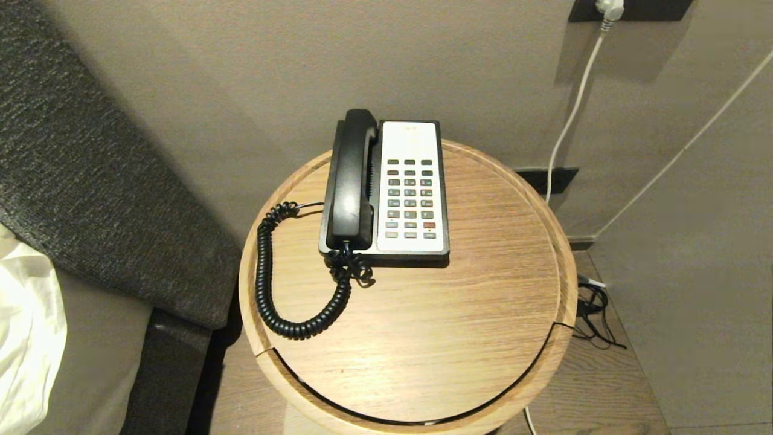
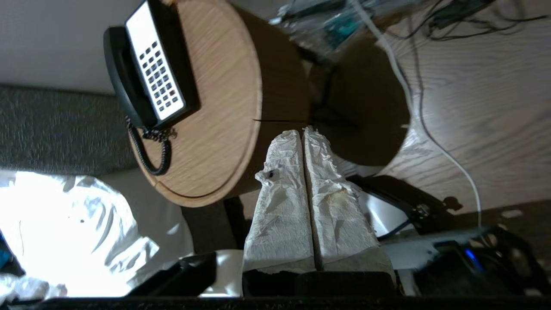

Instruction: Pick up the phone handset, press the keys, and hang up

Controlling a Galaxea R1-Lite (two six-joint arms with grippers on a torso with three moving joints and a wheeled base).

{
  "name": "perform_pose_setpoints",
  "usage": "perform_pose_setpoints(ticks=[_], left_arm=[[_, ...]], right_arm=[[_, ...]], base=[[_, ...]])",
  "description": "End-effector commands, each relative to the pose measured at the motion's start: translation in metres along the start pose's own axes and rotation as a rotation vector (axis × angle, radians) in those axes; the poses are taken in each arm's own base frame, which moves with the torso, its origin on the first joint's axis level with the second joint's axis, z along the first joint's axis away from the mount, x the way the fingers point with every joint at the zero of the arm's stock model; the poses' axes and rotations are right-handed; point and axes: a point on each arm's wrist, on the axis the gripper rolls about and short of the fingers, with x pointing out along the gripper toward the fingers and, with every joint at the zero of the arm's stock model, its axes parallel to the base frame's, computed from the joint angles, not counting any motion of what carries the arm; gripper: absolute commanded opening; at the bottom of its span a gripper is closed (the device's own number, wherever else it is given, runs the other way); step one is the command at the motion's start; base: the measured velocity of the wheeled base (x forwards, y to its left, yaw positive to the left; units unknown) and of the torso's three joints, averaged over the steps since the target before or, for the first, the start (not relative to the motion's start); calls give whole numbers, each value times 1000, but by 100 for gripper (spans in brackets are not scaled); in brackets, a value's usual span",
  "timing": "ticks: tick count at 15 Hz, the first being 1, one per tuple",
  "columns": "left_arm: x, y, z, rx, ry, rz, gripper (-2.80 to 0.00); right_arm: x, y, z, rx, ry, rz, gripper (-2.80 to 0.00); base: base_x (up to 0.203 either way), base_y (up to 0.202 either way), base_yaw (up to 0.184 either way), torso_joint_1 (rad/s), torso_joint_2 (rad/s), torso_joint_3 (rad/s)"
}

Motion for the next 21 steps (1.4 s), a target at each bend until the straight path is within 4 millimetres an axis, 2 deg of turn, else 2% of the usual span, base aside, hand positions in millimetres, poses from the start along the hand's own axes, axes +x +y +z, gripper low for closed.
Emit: perform_pose_setpoints(ticks=[1,6,11,14,18,21], left_arm=[[-14,12,-12,-25,-46,-46,-280],[-12,5,-8,-20,10,-168,-280],[-8,13,-20,-11,40,-194,-280],[-8,22,-34,-7,43,-201,-280],[-5,27,-47,11,61,-226,-280],[-5,36,-67,80,62,-279,-280]], right_arm=[[-27,-18,-19,24,-60,5,-280],[-33,-19,-26,38,-89,-16,-280],[-43,-24,-45,57,-110,-30,-280],[-49,-33,-67,72,-142,-63,-280],[-57,-40,-116,102,-149,-107,-280],[-58,-44,-142,95,-121,-101,-280]], base=[[0,0,0,0,0,0],[0,0,0,0,0,0],[0,0,0,0,0,0],[0,0,0,0,0,0],[0,0,0,0,0,0],[0,0,0,0,0,0]])
